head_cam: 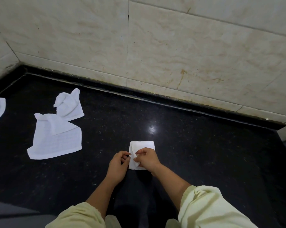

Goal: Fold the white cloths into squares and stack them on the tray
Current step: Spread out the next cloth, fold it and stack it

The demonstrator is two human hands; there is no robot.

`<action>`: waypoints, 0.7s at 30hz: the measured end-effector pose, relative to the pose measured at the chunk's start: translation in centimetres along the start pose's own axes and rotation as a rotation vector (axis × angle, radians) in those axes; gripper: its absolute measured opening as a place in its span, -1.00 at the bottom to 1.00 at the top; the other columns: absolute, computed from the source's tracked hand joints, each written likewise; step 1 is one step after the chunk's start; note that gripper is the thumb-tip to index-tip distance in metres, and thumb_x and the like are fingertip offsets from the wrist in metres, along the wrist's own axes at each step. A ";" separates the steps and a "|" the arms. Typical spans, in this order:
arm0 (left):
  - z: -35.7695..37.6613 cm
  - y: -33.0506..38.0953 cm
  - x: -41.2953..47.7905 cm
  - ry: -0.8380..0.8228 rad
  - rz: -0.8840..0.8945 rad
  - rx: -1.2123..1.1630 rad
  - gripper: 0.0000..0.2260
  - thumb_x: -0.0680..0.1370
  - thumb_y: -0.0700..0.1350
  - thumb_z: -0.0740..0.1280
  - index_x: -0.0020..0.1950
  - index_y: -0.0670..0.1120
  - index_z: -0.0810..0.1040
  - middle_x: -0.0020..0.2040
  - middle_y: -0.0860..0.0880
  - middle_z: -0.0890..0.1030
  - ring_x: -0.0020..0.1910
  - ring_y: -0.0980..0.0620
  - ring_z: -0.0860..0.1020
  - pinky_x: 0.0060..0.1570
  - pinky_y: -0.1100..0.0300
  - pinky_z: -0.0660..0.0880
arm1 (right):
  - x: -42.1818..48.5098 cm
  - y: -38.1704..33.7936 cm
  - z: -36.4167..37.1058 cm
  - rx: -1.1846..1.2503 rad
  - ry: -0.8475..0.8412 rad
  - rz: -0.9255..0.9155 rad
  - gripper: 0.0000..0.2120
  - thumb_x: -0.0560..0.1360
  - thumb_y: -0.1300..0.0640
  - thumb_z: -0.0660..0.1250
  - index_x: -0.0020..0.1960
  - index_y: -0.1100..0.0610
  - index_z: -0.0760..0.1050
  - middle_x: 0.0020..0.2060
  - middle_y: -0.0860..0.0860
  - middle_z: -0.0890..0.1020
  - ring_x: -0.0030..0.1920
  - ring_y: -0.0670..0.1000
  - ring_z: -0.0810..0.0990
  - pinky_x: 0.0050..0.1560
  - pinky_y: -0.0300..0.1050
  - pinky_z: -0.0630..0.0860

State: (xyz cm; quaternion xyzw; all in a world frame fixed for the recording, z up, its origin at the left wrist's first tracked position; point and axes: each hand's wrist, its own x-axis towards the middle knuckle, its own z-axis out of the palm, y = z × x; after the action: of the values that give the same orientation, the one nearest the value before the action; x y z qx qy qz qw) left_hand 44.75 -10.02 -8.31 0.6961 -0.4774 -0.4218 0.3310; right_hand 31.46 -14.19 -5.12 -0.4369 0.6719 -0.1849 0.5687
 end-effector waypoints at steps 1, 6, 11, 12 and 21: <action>0.0 0.0 0.1 -0.001 -0.001 -0.003 -0.88 0.59 -0.18 0.28 0.10 -0.08 0.57 -0.02 -0.03 0.56 -0.11 0.12 0.52 -0.20 0.42 0.41 | -0.1 0.0 0.0 -0.006 -0.013 -0.003 -0.80 0.42 0.32 0.41 -0.02 0.10 0.53 0.02 0.12 0.61 -0.01 0.04 0.61 -0.11 -0.13 0.61; -0.4 -0.2 0.3 -0.026 -0.049 -0.030 -0.85 0.62 -0.14 0.22 0.09 -0.06 0.57 0.02 -0.02 0.60 -0.02 0.09 0.57 -0.05 0.30 0.49 | -0.5 -0.3 0.1 0.029 -0.069 0.026 -0.86 0.48 0.31 0.30 -0.10 0.12 0.58 -0.18 0.04 0.63 -0.19 -0.05 0.59 -0.24 -0.27 0.56; -0.6 0.4 0.1 -0.040 -0.070 -0.042 -0.89 0.58 -0.11 0.32 0.06 -0.08 0.56 -0.03 -0.04 0.60 -0.09 0.06 0.55 -0.11 0.33 0.47 | -0.7 -0.8 -1.1 0.017 -0.062 0.046 -0.82 0.52 0.28 0.23 -0.16 0.15 0.59 -0.24 0.02 0.63 -0.29 -0.10 0.57 -0.35 -0.30 0.51; -0.7 0.7 0.1 -0.055 -0.075 -0.046 -0.88 0.54 -0.12 0.37 0.06 -0.08 0.56 -0.06 -0.05 0.59 -0.13 0.06 0.53 -0.17 0.37 0.44 | -0.6 -0.9 -1.7 0.003 -0.041 0.033 -0.81 0.51 0.29 0.23 -0.18 0.15 0.58 -0.24 0.02 0.63 -0.31 -0.10 0.57 -0.37 -0.29 0.49; -2.0 3.0 1.2 -0.105 -0.272 0.038 -0.82 0.43 -0.20 0.40 0.01 -0.07 0.56 -0.11 -0.07 0.64 -0.09 0.00 0.60 -0.10 0.19 0.50 | -0.8 0.3 -7.8 0.013 0.123 0.090 -0.87 0.46 0.35 0.24 -0.19 0.23 0.54 -0.30 0.09 0.60 -0.34 -0.02 0.54 -0.36 -0.21 0.48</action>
State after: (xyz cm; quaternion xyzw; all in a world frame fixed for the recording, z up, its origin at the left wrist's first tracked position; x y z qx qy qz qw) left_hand 45.59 -12.00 -5.22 0.7376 -0.4031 -0.4895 0.2322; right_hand 24.13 -15.34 -2.66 -0.3904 0.7233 -0.1897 0.5370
